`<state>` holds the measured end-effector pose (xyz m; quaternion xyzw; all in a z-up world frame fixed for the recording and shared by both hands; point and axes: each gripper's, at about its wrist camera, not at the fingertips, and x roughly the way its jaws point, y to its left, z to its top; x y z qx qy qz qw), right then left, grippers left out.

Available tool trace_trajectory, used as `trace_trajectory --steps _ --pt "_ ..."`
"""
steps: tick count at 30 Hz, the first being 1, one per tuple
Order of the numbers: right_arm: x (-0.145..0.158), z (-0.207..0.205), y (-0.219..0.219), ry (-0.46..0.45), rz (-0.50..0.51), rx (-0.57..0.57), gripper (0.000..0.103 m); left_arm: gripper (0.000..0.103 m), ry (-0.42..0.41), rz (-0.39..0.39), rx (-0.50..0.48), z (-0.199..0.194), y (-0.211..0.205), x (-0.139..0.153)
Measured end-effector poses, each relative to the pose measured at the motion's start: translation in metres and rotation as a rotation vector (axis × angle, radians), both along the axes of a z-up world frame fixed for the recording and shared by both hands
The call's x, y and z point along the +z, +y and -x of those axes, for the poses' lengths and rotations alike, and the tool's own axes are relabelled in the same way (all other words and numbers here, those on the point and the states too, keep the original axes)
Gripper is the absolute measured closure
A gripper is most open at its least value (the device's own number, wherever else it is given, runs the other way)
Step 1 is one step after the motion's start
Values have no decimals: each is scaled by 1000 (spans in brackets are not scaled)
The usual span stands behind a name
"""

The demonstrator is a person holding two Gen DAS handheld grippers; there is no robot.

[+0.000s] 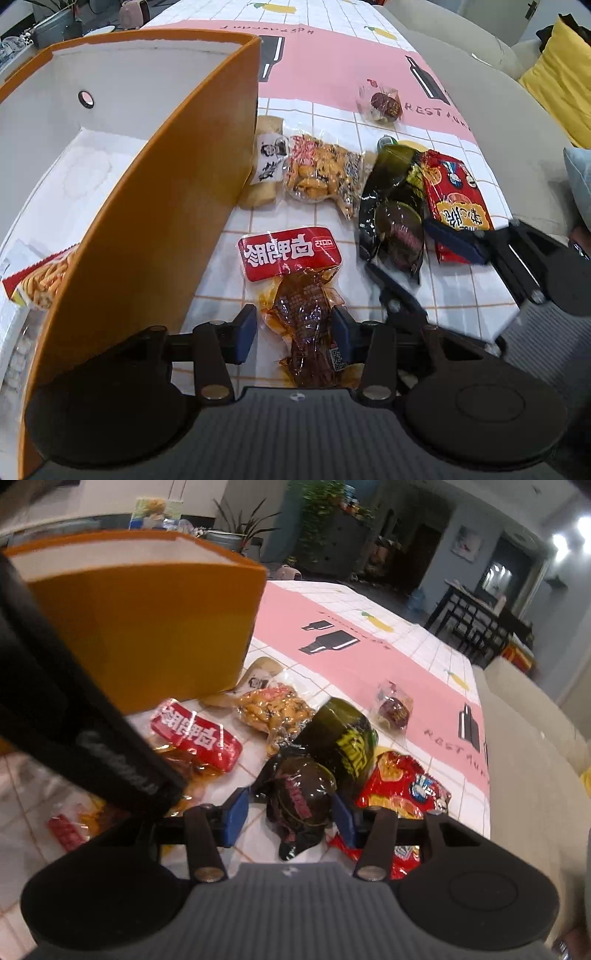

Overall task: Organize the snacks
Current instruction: 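Reach the left tool to the red-labelled meat packet while the right tool reaches the dark olive bag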

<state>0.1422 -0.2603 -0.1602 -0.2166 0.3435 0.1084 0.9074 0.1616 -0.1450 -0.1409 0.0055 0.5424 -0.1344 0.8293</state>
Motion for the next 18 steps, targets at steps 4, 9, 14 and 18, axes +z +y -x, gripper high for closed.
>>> trace_trajectory --steps 4,9,14,18 --pt "-4 -4 -3 -10 -6 -29 61 54 -4 1 -4 4 -1 -1" --pt "0 -2 -6 10 -17 -56 70 54 13 -5 -21 9 -1 1" --pt "5 13 3 50 23 -25 70 54 32 -1 -39 21 6 2" --pt "12 31 8 114 53 -30 70 54 54 10 -76 32 9 3"
